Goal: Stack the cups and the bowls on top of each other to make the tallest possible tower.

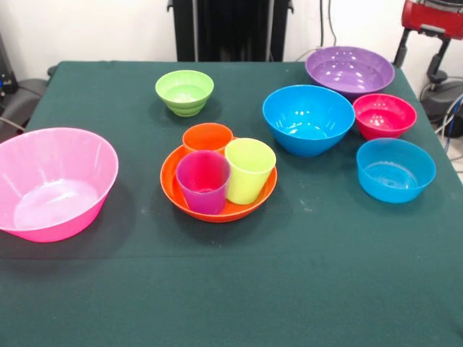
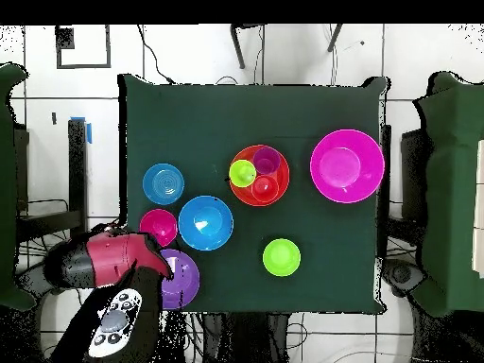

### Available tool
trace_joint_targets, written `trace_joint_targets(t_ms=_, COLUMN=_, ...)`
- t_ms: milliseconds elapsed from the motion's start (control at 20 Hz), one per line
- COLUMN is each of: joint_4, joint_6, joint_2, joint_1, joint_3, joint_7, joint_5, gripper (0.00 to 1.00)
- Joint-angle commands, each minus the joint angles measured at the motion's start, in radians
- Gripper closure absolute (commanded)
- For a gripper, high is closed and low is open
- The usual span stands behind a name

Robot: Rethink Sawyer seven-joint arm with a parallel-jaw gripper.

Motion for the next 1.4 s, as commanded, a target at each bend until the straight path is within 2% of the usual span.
trace_joint_targets(t_ms=50, joint_4=-0.075, joint_6=0.06, joint_2=0.092, joint_1=0.162, joint_3=-0.166, joint_7=0.29, joint_5=0.011, gripper=0.0)
trace_joint_targets(t_ms=600, joint_4=-0.007, joint_6=0.013, joint_2=0.14, joint_1=0.205, joint_3=-0.121, joint_7=0.264, joint_5=0.067, gripper=0.0)
trace_joint_targets(t_ms=950, joint_4=0.016, joint_6=-0.128, joint_2=0.224, joint_1=0.181, joint_3=-0.054, joint_7=0.255, joint_5=0.099, gripper=0.0)
trace_joint_targets(t_ms=1200, joint_4=-0.021, joint_6=-0.146, joint_2=0.301, joint_1=0.232, joint_3=-0.113, joint_7=0.275, joint_5=0.108, gripper=0.0)
trace_joint_targets(t_ms=1400, joint_4=-0.038, joint_6=-0.151, joint_2=0.35, joint_1=0.246, joint_3=-0.137, joint_7=0.267, joint_5=0.121, gripper=0.0)
